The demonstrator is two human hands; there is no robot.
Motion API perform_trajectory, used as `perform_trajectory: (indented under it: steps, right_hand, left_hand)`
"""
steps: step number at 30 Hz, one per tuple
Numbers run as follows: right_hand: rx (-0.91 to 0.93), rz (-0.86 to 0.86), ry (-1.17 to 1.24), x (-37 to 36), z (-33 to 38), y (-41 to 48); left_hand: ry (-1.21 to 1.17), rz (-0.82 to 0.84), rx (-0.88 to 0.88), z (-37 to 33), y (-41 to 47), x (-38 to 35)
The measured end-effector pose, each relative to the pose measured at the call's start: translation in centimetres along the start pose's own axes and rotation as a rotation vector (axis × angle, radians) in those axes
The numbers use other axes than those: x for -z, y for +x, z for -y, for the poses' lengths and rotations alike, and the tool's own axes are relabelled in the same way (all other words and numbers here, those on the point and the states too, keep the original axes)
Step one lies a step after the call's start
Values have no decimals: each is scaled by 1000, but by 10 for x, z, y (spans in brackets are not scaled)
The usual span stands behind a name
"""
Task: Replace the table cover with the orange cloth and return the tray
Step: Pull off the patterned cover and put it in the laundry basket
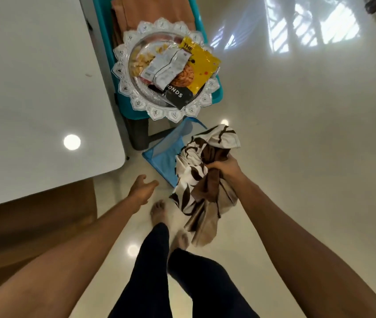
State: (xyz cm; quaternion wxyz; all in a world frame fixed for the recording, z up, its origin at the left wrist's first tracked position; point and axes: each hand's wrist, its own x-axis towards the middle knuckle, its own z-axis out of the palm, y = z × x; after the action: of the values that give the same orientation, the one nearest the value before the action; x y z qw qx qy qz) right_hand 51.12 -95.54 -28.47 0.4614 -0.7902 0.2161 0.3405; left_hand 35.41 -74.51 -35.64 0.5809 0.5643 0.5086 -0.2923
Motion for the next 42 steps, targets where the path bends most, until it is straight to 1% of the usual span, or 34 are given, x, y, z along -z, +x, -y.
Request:
perform_trajectory:
  steps: [2,4,6,7,8,9,12,13,14,16,18,20,22,23,24,26,29,30,36,38,39,40,42]
  right_hand:
    - [-54,48,-59,-20,8,37]
    - [-165,101,-156,-37,10,72]
    - [-251,196,-375,-55,0,123]
    - [-259,228,-426,-59,-4,137]
    - [-267,245,-418,-67,-15,165]
    - [-256,233,-382,-74,-16,174]
    - [-253,191,-131,-89,-16,181]
    - [-239,198,-102,-88,-19,184]
    - [-209,181,-160,-85,-22,185]
    - [-62,79,-427,-75,-25,185]
    - [186,23,-652,-63,-22,174]
    - [486,-37,-769,-50,-17,157]
    - [740,-125,-848,-38,-14,144]
    - [809,-175,-896,-33,-15,143]
    - [831,-223,-938,-27,-16,144]
    - [755,-236,-1014,-19,-16,154]
    - [548,-85,-1098,-12,-25,168]
    - [508,-38,-1098,-9,-31,169]
    - [496,56,-1019,0,-59,152]
    - [464,56,-1017,5,-71,140]
    - [453,80,-1029,31,-80,123]
    - [448,95,-1027,41,-91,118]
    - [416,109,-1025,49,-110,112]
  left_hand:
    - [-44,21,20,-8,22,-8]
    - [-77,50,16,-16,38,-19]
    - [-102,34,11,-19,60,-28]
    - [-103,22,-3,-20,65,-32]
    - [-104,2,-7,-18,76,-35]
    - [-107,-16,-11,-14,85,-37]
    - [-156,-77,-36,-4,103,-43]
    - [-178,-89,-45,-2,103,-45]
    - [-208,-95,-42,-1,102,-46]
    - [-246,-118,-21,0,100,-48]
    - [-259,-147,-4,1,98,-48]
    - [-252,-151,14,1,98,-47]
    - [-243,-131,32,-3,96,-47]
    - [-240,-119,41,-6,95,-47]
    - [-237,-98,49,-9,94,-46]
    - [-213,-66,54,-14,92,-42]
    - [-161,-29,60,-20,91,-36]
    - [-144,-21,61,-19,91,-35]
    - [-132,-53,103,-18,91,-27]
    - [-51,-64,119,-10,88,-26]
    - [20,-62,104,-2,68,-45]
    - [81,-63,99,5,61,-52]
    - [102,-58,105,18,54,-62]
